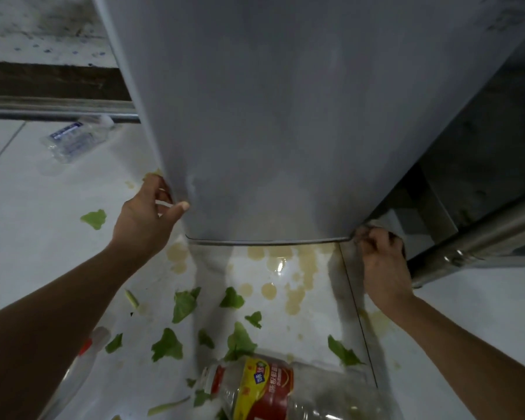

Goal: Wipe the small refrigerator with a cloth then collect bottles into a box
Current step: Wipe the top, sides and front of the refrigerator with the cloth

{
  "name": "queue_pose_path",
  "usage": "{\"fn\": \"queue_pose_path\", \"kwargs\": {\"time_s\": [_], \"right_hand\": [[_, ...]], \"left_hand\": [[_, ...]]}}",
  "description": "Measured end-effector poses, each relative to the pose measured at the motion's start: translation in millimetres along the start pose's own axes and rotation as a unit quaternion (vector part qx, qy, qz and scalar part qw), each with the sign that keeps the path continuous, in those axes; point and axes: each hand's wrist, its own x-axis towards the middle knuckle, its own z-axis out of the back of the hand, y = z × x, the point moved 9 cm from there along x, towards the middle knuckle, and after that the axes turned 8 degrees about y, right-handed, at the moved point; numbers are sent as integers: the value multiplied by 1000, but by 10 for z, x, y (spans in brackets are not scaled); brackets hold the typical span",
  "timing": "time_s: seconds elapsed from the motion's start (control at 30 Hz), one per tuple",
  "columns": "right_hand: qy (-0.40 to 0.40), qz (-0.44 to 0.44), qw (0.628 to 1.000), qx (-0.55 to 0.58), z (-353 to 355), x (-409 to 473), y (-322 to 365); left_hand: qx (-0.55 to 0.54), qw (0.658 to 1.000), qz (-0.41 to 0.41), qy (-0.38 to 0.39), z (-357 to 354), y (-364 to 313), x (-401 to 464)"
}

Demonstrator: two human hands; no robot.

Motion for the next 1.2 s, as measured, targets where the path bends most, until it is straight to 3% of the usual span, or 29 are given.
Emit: {"fn": "queue_pose_path", "kwargs": {"time_s": [0.07, 0.17, 0.33, 0.47, 0.57, 0.73, 0.93, 1.1, 1.2], "right_hand": [[-54, -15, 982, 181, 181, -107, -160], [-183, -61, 898, 395, 508, -318, -375], [-227, -114, 790, 558, 673, -124, -415], [-228, -113, 764, 593, 594, 65, -291], [-198, -110, 770, 596, 404, 210, -361], [-57, -137, 843, 517, -136, 386, -318], [-21, -140, 892, 429, -224, 475, -329], [36, -142, 902, 406, -284, 503, -213], [16, -171, 899, 404, -192, 386, -195]], "left_hand": [[-7, 1000, 17, -9, -1, 2, -23], [-32, 999, 32, -29, -13, -47, -94], [-49, 995, 79, -39, -94, -121, -151], [-28, 996, 73, -46, -104, -159, -127], [-25, 996, 71, -56, -106, -130, -120], [-19, 996, 70, -60, -135, -112, -135], [-6, 996, 68, -57, -149, -101, -152], [-13, 996, 73, -50, -149, -98, -153], [-18, 996, 85, -32, -132, -106, -143]]}}
